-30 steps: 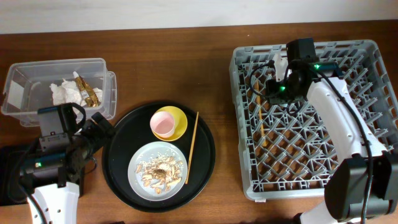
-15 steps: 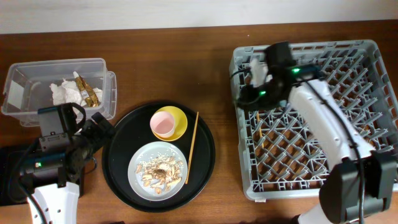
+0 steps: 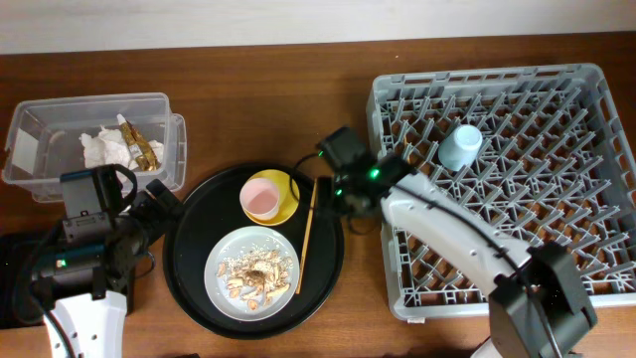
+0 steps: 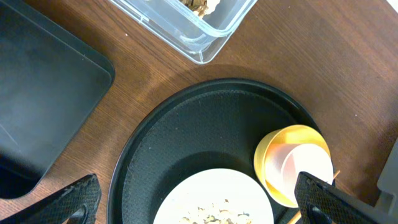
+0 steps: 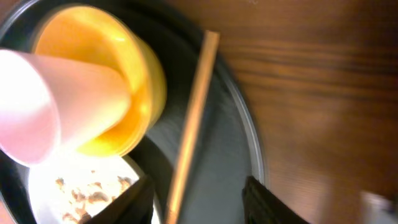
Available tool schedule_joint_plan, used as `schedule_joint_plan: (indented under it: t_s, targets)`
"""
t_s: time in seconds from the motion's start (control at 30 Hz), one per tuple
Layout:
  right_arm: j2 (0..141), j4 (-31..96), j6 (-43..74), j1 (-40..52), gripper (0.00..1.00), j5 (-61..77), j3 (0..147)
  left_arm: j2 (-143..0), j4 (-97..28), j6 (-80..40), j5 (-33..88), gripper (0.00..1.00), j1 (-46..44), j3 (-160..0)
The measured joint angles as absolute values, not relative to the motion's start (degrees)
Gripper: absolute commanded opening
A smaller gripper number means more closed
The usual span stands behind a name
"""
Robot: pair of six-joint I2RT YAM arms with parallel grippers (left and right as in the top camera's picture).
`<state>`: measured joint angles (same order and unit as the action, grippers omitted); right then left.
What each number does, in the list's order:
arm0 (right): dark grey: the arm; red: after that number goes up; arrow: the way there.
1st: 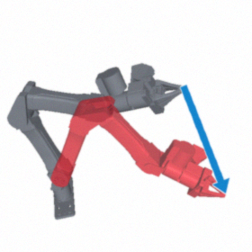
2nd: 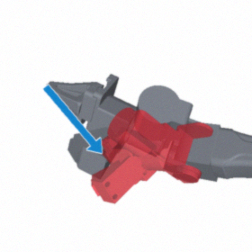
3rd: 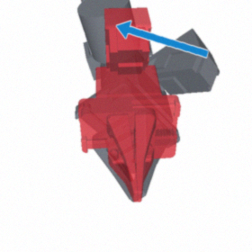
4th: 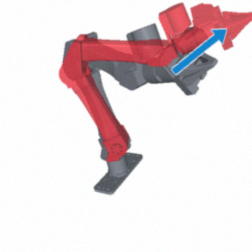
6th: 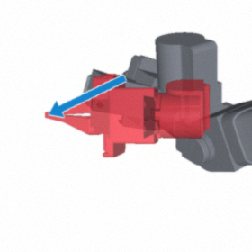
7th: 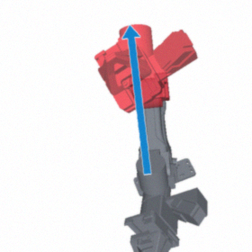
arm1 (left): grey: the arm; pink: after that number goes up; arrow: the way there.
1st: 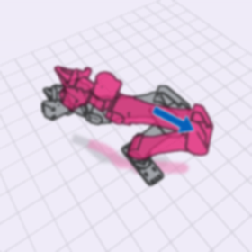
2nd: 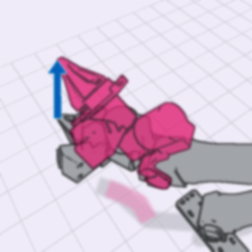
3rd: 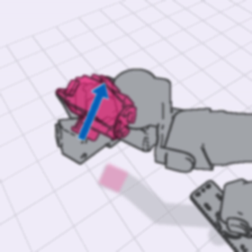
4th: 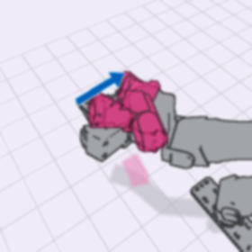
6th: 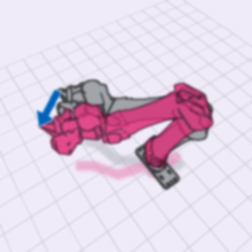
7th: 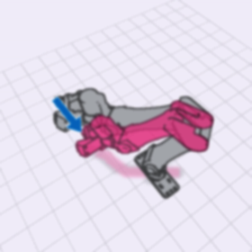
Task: Sort waste into correct bins and load items into the dishwasher rack
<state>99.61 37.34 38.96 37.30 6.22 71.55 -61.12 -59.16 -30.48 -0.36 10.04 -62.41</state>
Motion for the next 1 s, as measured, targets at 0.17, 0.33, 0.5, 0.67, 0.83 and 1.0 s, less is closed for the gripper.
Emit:
schedule_joint_plan:
  t_s: [0.17, 0.33, 0.5, 0.67, 0.83, 1.0]
  targets:
    - [101.3, 31.11, 46.09, 40.86, 0.46, 5.34, 68.4, -61.12, -59.2, -30.48, -0.36, 0.99, 10.04, -62.41]
    - [105.38, 29.93, 49.32, 41.67, 0.43, 5.1, 68.34, -61.12, -59.2, -30.48, -0.36, 0.99, 10.04, -62.41]
    - [108.07, 29.93, 49.71, 41.69, 0.43, 4.95, 68.31, -61.12, -59.2, -30.48, -0.36, 0.99, 10.04, -62.41]
    - [108.9, 29.91, 49.78, 42.19, 0.42, 4.93, 68.27, -61.12, -59.2, -30.48, -0.36, 0.99, 10.04, -62.41]
    - [110.13, 29.47, 49.95, 43.97, 0.37, 4.67, 68.27, -61.12, -59.22, -30.48, -0.36, 0.99, 10.04, -62.41]
    - [110.8, 29.65, 50.98, 44.25, 0.22, 3.33, 68.36, -61.12, -59.18, -30.48, -0.36, 0.99, 10.04, -62.41]
